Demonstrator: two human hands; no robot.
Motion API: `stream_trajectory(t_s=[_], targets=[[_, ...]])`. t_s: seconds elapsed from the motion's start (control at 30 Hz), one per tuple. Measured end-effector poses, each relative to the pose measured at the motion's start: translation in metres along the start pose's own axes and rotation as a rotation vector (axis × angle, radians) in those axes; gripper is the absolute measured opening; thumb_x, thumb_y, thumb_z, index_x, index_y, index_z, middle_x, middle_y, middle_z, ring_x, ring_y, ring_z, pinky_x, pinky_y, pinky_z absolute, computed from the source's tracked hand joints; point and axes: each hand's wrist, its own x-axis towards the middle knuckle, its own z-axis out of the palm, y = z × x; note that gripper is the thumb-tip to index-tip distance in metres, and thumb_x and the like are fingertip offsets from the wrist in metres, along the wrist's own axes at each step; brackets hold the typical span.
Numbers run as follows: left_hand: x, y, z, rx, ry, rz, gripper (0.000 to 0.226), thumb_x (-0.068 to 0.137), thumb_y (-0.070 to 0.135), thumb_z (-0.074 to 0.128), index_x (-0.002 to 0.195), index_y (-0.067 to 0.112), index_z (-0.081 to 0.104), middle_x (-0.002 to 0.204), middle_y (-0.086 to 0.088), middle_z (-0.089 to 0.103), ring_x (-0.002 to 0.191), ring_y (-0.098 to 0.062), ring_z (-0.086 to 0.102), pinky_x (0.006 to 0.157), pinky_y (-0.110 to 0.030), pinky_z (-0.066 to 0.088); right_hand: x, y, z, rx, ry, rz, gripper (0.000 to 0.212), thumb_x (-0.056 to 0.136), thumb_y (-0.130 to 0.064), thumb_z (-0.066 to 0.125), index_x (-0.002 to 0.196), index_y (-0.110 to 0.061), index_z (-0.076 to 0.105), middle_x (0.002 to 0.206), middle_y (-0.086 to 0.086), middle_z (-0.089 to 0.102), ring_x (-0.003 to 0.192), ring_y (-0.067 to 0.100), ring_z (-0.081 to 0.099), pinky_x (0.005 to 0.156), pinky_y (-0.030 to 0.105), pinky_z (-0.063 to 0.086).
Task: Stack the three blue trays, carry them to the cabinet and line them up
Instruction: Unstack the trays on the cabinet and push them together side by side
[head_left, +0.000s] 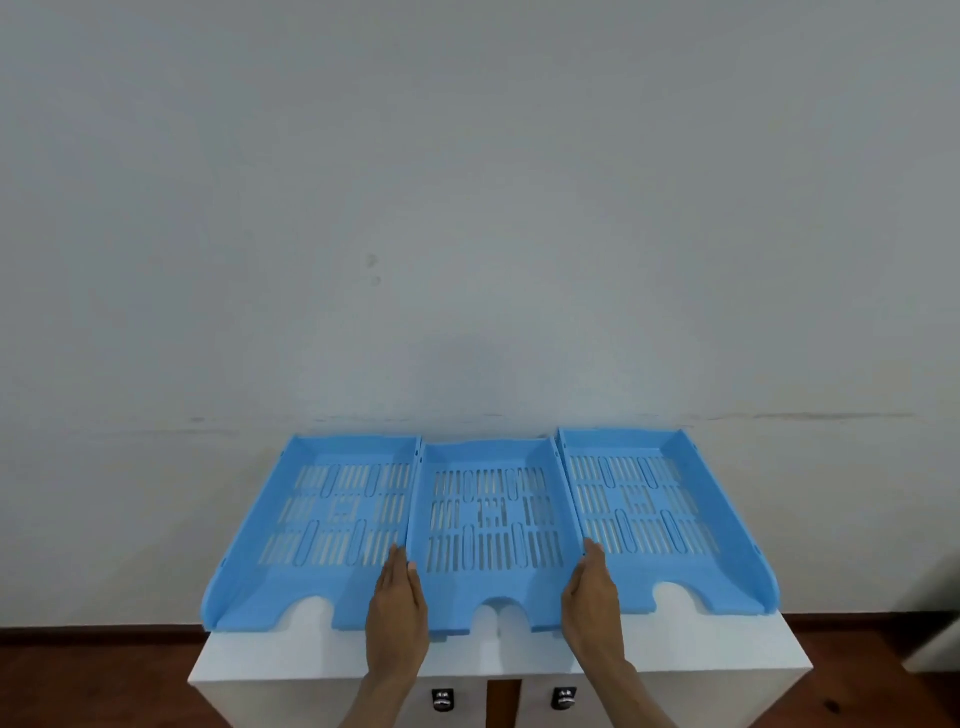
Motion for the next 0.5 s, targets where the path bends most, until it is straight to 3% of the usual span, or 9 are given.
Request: stream_trajectory(t_s=[0.1,0.2,0.33,0.43,0.5], targets=[[-0.001,-0.002,-0.001,-0.009,-0.025,-0.008,0.052,0.104,0.03,0.031,0.152,0.011,0.027,0.157,-0.006,0.034,0.135,-0.029,0.047,0.107,-0.042,0.042,-0.002,0.004,0.001,-0.016,-0.023,-0.005,0.041,0.104,-0.017,0.032,0.143,-0.004,0.037,0.135,0.022,0.055,0.124,0.037,0.055,0.103,0.054,0.047],[-0.002,-0.005,-0.002,-0.032,-0.056,-0.005,0.052,0.104,0.029,0.029,0.153,0.013,0.022,0.158,-0.004,0.031,0.137,-0.028,0.044,0.11,-0.039,0.039,-0.003,0.009,0.001,-0.093,-0.053,-0.052,0.047,0.104,-0.012,0.034,0.149,0.0,0.032,0.157,0.014,0.033,0.146,0.028,0.03,0.12,0.04,0.028],[-0.006,-0.003,0.002,-0.07,-0.041,-0.001,0.051,0.103,0.025,0.032,0.152,0.013,0.025,0.158,-0.005,0.033,0.134,-0.029,0.048,0.104,-0.034,0.041,0.001,0.015,-0.001,-0.2,-0.115,-0.141,0.051,0.1,-0.001,0.041,0.15,-0.005,0.031,0.163,0.006,0.017,0.149,0.023,0.025,0.11,0.029,0.038],[-0.006,-0.004,0.004,-0.081,-0.03,0.002,0.051,0.102,0.032,0.034,0.151,0.018,0.026,0.155,-0.003,0.037,0.128,-0.028,0.053,0.097,-0.038,0.048,0.005,0.016,-0.003,-0.204,-0.128,-0.148,0.051,0.102,-0.012,0.041,0.152,-0.012,0.029,0.163,0.0,0.018,0.148,0.018,0.027,0.107,0.024,0.039],[-0.001,-0.007,0.003,-0.056,-0.056,-0.003,0.057,0.1,0.043,0.034,0.152,0.023,0.021,0.158,0.002,0.032,0.135,-0.024,0.046,0.102,-0.042,0.045,0.011,0.018,-0.006,-0.217,-0.132,-0.138,0.055,0.102,-0.019,0.042,0.154,-0.018,0.024,0.163,-0.002,0.019,0.147,0.017,0.026,0.105,0.026,0.041]])
